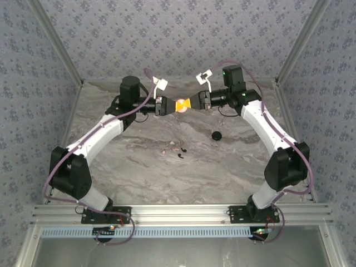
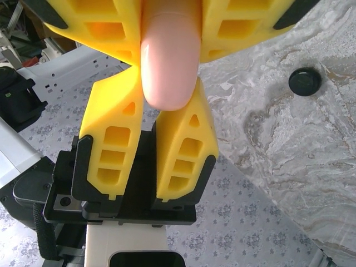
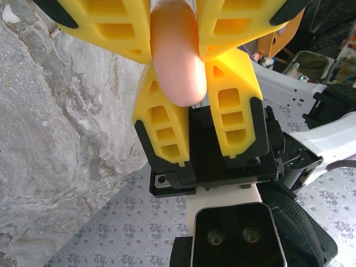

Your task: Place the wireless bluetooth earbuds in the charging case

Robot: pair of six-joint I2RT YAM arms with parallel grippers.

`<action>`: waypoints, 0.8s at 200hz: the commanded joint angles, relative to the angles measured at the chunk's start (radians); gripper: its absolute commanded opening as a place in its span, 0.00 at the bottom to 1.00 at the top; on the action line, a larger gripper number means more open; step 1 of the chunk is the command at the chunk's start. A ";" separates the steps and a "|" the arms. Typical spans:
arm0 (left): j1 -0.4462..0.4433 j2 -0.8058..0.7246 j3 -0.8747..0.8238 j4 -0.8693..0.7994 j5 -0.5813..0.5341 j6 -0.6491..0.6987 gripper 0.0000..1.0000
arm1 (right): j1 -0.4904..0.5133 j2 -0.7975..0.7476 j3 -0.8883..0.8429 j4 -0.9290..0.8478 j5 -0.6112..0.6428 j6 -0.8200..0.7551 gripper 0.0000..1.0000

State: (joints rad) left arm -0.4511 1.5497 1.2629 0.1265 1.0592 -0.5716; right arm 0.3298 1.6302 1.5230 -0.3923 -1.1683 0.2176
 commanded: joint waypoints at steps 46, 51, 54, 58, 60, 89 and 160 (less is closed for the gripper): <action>-0.017 -0.040 0.035 -0.016 -0.032 0.032 0.36 | -0.006 -0.030 0.026 0.073 0.011 0.097 0.19; -0.020 -0.039 0.035 -0.016 -0.034 0.032 0.36 | -0.007 -0.029 0.025 0.081 0.014 0.106 0.20; -0.020 -0.041 0.036 -0.016 -0.035 0.032 0.36 | -0.007 -0.030 0.024 0.086 0.016 0.112 0.19; -0.020 -0.041 0.035 -0.016 -0.039 0.032 0.36 | -0.006 -0.030 0.024 0.095 0.018 0.118 0.19; -0.019 -0.041 0.035 -0.017 -0.041 0.032 0.36 | -0.007 -0.030 0.023 0.098 0.019 0.123 0.19; -0.019 -0.047 0.032 -0.009 -0.066 0.024 0.35 | -0.005 -0.030 0.019 0.131 0.024 0.151 0.19; -0.019 -0.063 -0.003 0.076 -0.123 -0.028 0.33 | -0.005 -0.041 -0.007 0.138 0.027 0.150 0.20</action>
State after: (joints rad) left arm -0.4679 1.5299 1.2610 0.1326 0.9607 -0.5774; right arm 0.3271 1.6268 1.5227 -0.2718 -1.1328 0.3553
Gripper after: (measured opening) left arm 0.329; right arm 0.198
